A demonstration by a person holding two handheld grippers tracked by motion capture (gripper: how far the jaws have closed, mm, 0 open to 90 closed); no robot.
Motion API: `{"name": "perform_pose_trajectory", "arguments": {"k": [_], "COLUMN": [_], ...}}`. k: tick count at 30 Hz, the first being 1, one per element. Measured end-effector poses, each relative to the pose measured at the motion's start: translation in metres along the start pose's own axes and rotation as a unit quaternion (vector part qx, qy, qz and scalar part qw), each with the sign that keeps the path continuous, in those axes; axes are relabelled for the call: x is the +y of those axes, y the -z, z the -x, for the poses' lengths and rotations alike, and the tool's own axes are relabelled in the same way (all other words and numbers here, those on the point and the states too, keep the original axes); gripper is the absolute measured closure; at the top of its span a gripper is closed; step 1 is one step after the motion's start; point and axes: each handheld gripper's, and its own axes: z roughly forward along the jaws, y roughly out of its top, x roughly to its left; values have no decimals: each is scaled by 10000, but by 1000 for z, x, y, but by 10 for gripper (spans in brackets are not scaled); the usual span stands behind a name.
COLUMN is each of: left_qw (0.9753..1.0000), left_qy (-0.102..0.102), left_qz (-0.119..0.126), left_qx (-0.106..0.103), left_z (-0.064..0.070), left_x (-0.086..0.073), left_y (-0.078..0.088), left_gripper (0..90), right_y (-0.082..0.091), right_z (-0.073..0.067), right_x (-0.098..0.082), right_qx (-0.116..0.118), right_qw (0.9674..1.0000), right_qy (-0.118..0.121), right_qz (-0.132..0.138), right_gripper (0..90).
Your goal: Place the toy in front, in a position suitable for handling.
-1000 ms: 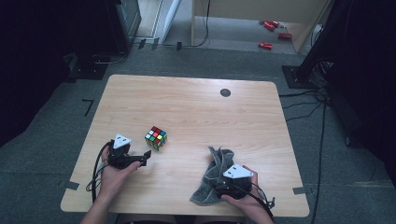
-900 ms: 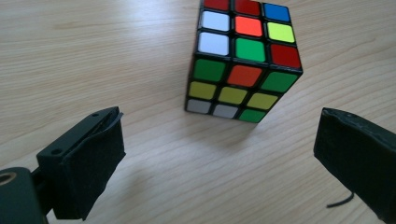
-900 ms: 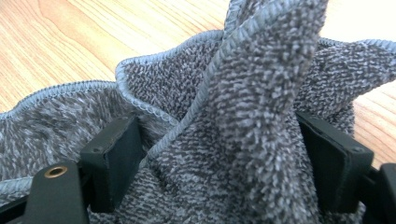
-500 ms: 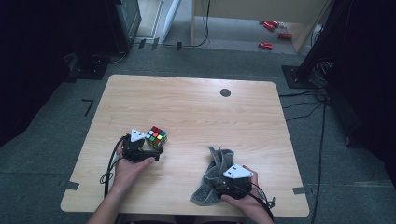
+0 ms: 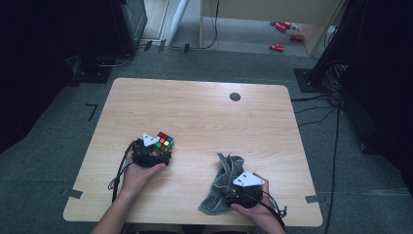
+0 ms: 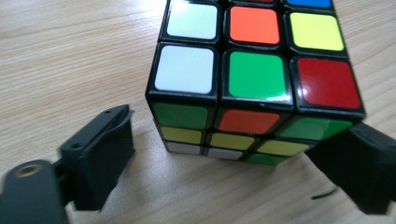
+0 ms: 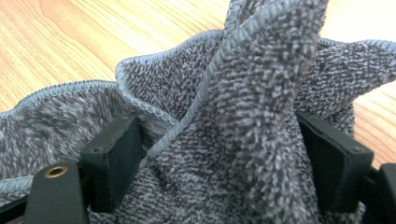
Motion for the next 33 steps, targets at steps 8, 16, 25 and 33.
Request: {"name": "perform_pose_trajectory", "arguments": {"k": [8,16,25,33], "left_qw": [9999,9996,9970,9930], "left_qy": [-121,-14,26,-473], "left_qz": [80,202,448,597], "left_qx": [77,-220,-627,-901], "left_z": [4,4,8,29], "left_x": [1,-1,4,4], "left_y": [-1,6,29,42], "left_gripper": [309,345,346,345], "right_y": [0,0,3,9], "right_z": [0,-3,-1,2], "right_x": [0,0,-2,4], "right_qx": [1,75,-42,-125], "right_qw": [10000,9998,9997,9991], "right_qy": [3,196,153,102], "right_qz": [4,-30,189,389], "right_gripper": [195,129,491,701]}}
